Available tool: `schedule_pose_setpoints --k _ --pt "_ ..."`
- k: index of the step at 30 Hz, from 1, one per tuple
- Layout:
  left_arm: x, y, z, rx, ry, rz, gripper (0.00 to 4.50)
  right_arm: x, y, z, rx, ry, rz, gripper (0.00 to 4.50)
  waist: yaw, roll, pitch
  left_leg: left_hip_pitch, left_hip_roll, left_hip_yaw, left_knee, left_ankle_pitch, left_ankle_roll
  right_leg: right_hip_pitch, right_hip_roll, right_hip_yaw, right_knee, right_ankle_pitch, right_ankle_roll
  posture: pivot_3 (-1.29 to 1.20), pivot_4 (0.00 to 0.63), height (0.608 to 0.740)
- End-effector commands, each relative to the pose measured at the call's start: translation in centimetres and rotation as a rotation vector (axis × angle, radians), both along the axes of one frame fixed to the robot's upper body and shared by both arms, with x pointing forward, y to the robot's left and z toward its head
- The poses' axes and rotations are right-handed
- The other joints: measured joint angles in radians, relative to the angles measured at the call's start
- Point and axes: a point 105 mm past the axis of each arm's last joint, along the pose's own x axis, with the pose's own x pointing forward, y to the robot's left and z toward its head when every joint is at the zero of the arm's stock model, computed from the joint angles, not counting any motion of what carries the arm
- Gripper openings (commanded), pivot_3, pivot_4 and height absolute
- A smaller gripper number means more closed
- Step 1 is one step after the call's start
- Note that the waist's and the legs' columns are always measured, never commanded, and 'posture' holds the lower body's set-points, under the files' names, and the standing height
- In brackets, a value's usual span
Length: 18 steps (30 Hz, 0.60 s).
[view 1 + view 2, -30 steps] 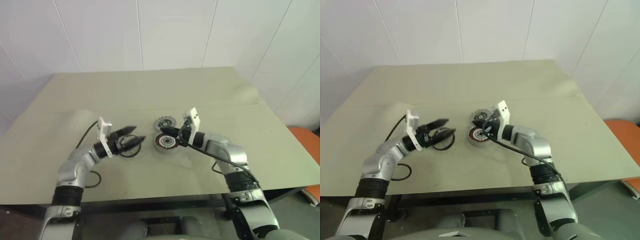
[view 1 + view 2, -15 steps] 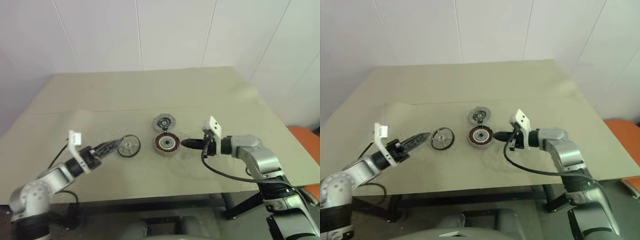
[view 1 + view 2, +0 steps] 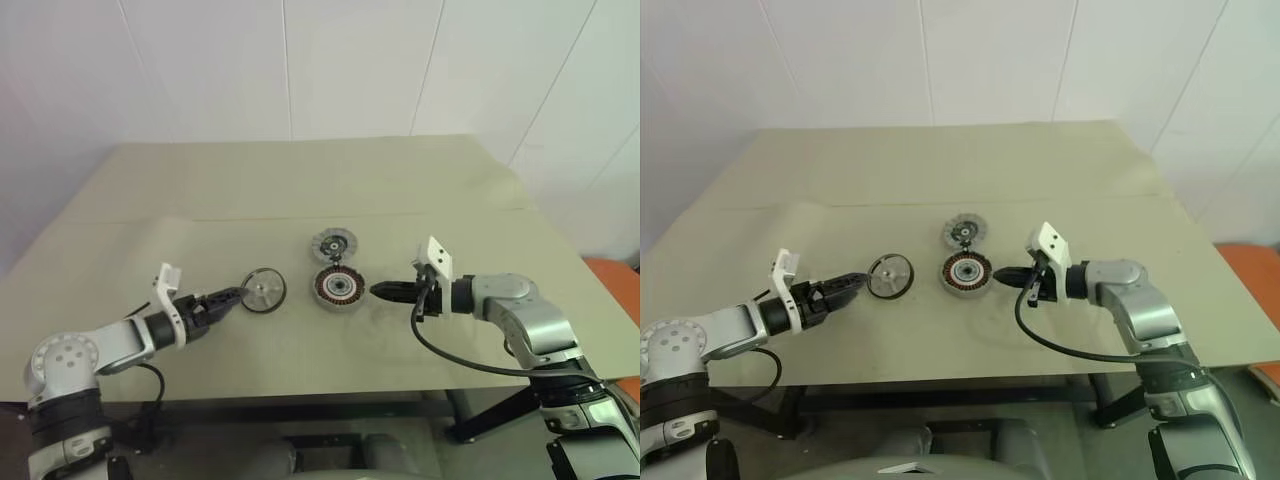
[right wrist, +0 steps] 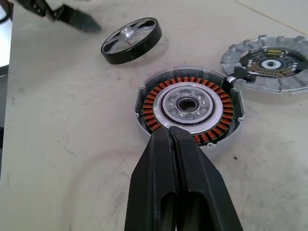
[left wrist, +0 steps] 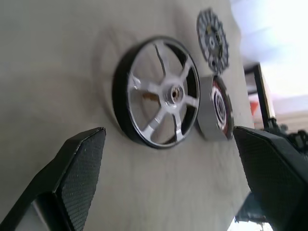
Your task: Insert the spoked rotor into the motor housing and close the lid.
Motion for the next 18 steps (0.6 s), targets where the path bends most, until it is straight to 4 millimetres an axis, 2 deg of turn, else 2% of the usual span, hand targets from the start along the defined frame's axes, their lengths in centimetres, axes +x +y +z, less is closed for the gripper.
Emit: schedule_pose_setpoints --k 1,9,18 --pt "0.7 -0.2 1.4 -0.033 -0.026 -0.022 4.5 0.0 -0.1 1.5 0.016 -0.057 -0.002 0.03 0.0 0.0 0.0 0.0 0.0 0.0 0.0 0.0 0.0 0.0 0.0 0.0 0.0 0.0 0.0 0.0 0.0 0.74" --pt "1.8 -0.3 1.0 -0.04 -0.007 -0.026 4.5 -0.2 -0.5 1.8 0.025 -0.057 -0.03 0.03 0.003 0.0 0.0 0.0 0.0 0.0 0.0 0.0 -0.001 0.0 -0.001 0.0 0.0 0.0 0.0 0.0 0.0 0.74" --pt "1.7 -0.9 -0.6 0.033 0.008 -0.058 4.5 -0.3 -0.6 2.0 0.037 -0.057 -0.045 0.03 0.004 0.0 0.0 0.0 0.0 0.0 0.0 0.0 -0.001 0.0 -0.001 0.0 0.0 -0.002 -0.003 0.0 0.0 0.74"
